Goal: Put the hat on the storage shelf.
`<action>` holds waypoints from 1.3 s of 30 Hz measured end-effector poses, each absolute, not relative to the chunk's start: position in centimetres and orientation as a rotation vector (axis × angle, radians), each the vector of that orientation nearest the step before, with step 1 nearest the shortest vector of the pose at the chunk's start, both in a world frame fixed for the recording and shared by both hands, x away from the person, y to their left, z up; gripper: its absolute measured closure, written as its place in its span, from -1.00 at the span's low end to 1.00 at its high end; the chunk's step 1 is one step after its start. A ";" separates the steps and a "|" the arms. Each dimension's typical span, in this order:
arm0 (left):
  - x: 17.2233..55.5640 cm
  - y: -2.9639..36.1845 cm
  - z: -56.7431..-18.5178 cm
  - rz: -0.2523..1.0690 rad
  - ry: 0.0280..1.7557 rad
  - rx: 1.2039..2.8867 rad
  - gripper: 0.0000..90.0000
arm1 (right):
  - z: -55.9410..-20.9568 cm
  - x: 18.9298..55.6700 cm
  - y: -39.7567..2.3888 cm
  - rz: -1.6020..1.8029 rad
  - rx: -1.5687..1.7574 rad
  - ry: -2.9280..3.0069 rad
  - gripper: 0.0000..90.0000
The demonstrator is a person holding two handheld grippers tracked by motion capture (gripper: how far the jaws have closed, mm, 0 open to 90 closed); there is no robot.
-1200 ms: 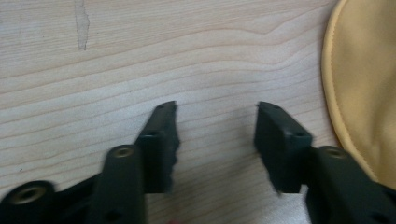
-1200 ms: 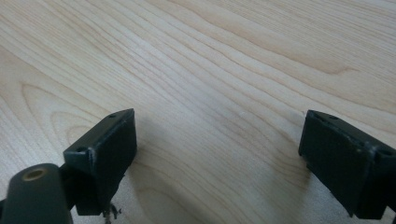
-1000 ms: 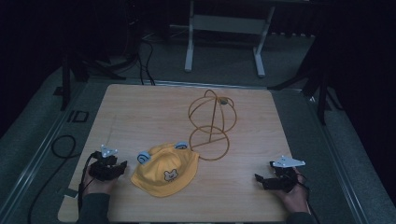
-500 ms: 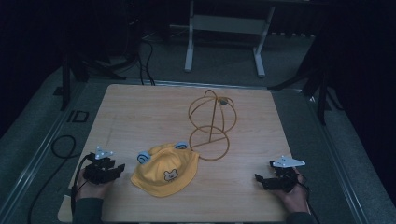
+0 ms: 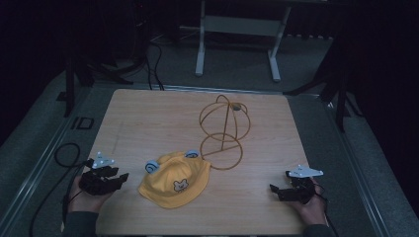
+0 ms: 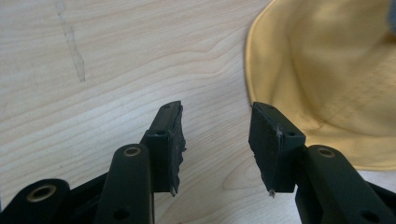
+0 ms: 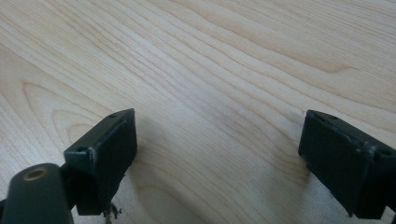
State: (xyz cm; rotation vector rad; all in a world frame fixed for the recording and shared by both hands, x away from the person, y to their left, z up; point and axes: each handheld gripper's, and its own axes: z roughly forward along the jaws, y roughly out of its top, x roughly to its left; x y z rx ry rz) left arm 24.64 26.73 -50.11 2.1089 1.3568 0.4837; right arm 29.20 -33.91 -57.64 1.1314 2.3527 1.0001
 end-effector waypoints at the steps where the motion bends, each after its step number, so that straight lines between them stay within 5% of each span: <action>1: 24.6 26.7 -49.9 0.480 1.346 2.112 0.21 | -57.6 29.2 -33.9 1.000 1.132 2.353 -0.75; 39: 26.4 25.8 -45.3 0.434 1.069 2.267 0.17 | -57.6 29.2 -33.9 1.000 1.130 2.353 -0.75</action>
